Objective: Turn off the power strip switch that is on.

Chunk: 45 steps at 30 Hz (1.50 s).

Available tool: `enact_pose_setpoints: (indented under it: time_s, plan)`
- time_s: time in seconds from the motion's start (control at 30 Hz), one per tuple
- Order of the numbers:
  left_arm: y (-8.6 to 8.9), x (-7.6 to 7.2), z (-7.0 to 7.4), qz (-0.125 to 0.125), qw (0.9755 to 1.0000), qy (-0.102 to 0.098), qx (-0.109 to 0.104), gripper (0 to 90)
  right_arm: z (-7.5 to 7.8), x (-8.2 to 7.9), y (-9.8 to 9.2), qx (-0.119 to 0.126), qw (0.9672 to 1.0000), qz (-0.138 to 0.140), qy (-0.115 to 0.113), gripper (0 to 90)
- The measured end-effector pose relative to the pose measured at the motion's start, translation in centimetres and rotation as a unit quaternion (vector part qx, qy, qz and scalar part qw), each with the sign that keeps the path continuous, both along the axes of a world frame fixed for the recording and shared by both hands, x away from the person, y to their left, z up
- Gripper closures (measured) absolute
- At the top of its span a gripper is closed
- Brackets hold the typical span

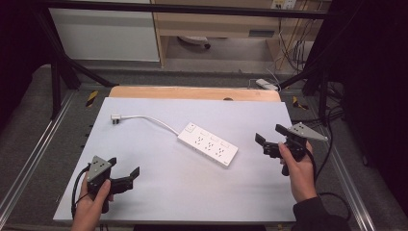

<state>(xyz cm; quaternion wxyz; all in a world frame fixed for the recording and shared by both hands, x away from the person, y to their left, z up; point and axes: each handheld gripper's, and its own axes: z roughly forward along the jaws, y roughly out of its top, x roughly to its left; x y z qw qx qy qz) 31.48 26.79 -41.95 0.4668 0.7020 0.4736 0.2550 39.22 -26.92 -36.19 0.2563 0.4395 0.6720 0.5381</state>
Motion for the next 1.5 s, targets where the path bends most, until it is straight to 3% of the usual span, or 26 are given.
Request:
enact_pose_setpoints:
  time_s: [0.43, 0.73, 1.1, 1.5]
  plan:
    - [0.0, 0.0, 0.0, 0.006, 1.0, -0.001, 0.001, 6.2, 0.3, -1.3, -1.3, 0.009, 0.9997, -0.011, -0.018, 6.8]
    - [0.3, -0.1, 0.1, 0.014, 0.9998, -0.006, -0.011, 6.1, 0.7, -2.2, -2.7, 0.009, 0.999, -0.026, -0.035, 3.8]
    - [0.2, -0.3, 0.2, 0.011, 0.9998, -0.012, -0.01, 6.1, -0.2, -3.9, -4.0, 0.013, 0.9984, -0.041, -0.036, 4.9]
    - [0.2, -0.3, 0.3, 0.008, 0.9998, -0.014, -0.015, 6.1, -1.6, -5.9, -3.3, -0.001, 0.9991, -0.026, -0.032, 5.1]
